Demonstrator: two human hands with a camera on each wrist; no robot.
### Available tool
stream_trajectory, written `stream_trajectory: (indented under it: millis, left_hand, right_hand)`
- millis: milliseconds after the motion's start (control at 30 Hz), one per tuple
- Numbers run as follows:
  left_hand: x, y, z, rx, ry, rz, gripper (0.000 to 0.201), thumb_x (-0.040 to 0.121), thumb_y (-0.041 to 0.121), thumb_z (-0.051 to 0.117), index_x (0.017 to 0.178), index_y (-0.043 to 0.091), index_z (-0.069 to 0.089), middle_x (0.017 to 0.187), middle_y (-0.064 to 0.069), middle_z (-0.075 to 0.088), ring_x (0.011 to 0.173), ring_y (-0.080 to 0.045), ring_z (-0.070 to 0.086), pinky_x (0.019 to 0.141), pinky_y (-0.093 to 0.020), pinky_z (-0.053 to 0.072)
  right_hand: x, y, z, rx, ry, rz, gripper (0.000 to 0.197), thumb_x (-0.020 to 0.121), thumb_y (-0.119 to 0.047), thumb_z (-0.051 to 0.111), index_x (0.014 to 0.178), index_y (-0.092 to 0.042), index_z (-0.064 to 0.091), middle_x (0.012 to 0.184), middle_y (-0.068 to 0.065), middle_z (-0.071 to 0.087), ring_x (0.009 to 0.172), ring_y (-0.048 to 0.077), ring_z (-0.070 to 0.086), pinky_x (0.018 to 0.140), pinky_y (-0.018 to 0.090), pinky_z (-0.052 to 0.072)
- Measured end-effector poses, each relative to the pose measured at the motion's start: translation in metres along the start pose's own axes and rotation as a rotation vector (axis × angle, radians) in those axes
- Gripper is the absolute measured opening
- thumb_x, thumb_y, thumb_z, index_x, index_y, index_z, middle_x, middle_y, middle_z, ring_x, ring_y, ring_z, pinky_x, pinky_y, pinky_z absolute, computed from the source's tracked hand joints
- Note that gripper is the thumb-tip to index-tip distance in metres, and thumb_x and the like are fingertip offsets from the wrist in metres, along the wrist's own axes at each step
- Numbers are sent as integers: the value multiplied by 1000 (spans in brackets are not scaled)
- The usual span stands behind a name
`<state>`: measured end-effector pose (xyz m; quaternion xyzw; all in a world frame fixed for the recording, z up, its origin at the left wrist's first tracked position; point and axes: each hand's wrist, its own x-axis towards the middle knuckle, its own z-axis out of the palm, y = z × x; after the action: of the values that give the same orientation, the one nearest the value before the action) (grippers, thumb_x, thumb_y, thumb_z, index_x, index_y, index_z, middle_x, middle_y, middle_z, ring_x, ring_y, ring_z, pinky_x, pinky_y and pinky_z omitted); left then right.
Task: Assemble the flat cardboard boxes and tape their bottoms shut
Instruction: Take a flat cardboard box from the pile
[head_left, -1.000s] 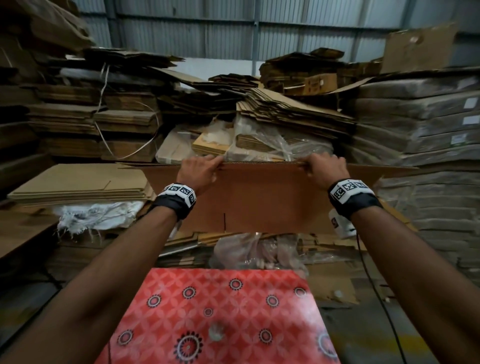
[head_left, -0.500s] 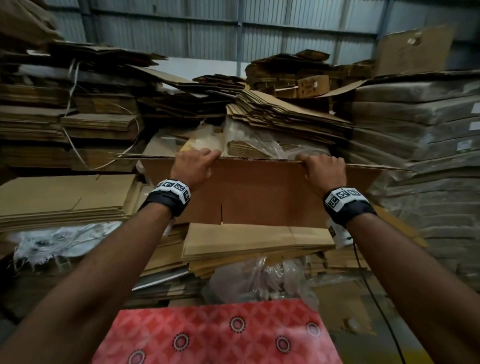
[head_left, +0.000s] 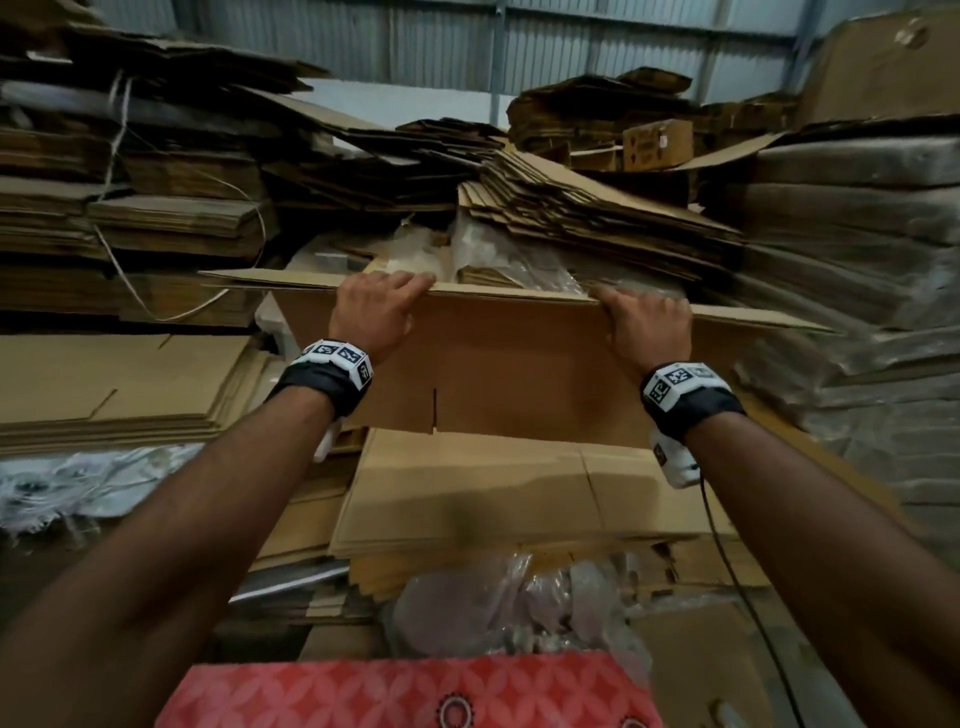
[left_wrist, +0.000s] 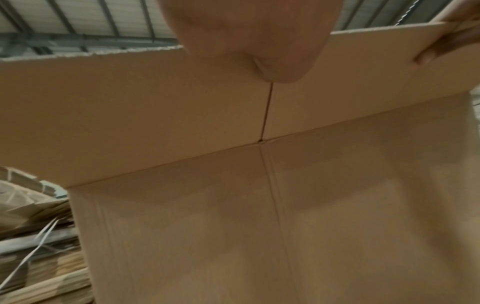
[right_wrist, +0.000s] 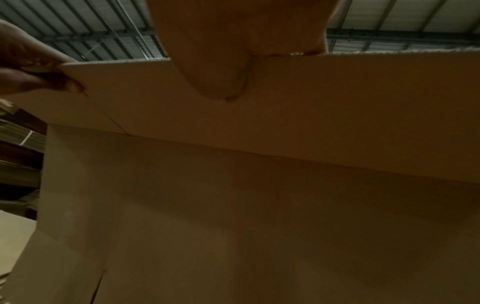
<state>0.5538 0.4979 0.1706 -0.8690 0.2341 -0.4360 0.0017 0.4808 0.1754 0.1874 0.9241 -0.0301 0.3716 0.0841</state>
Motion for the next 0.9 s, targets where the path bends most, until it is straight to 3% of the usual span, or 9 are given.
stream_trajectory:
  millis: [133,267,367,433,500,633,800,900]
  left_hand:
    - [31,-3,31,-18,31,-27,59,74,2,69,132,17,63,116,-9,73,96,-35,70,81,-48,51]
    - [58,-13,55,-5,111,-32,61,74,2,72,133,16,63,119,-12,72,100,-36,69,86,-50,52]
    - [60,-15,78,21,178,-11,53,79,4,69,130,15,64,119,-10,72,101,-34,68,87,-49,51]
    - [44,-7,105,14,155,-4,51,81,6,67,131,16,63,122,-9,70,105,-33,67,88,-50,50]
    - [14,8,138,-35,-8,-20,55,83,5,65,136,17,60,129,-9,68,110,-33,65,91,-52,49]
    - [-73,50,202,22,-553,34,59,97,15,50,154,22,36,148,-4,52,122,-31,58,93,-46,48]
    - [-164,86,251,48,-836,73,55,99,14,39,153,25,31,138,-3,60,113,-32,64,70,-37,42]
    - [-195,100,264,18,-899,43,55,98,13,40,151,24,34,134,-3,61,109,-33,67,67,-37,39]
  right_hand:
    - [34,9,31,25,45,-15,41,97,-16,60,135,-28,58,125,3,70,102,35,67,91,53,46]
    - [66,19,51,61,189,-33,44,94,-8,60,134,-25,59,130,5,68,107,37,66,92,58,46]
    - [69,22,74,72,258,-45,41,94,-9,60,132,-26,59,131,4,67,109,37,65,93,59,44]
    - [56,23,101,74,217,-41,42,94,-11,63,132,-29,59,133,2,66,113,36,63,95,59,42]
    - [30,23,136,88,26,-22,49,93,-13,65,137,-34,56,140,0,62,120,33,60,99,59,39]
    - [-46,18,211,82,-445,-8,59,94,-13,61,144,-40,47,146,-5,54,126,29,56,108,62,34]
    - [-136,12,272,67,-643,-20,53,95,-8,51,137,-40,52,134,-5,64,115,27,63,106,55,34]
    - [-165,10,287,33,-659,-55,51,96,-14,55,140,-40,47,135,-6,62,117,24,61,101,53,37]
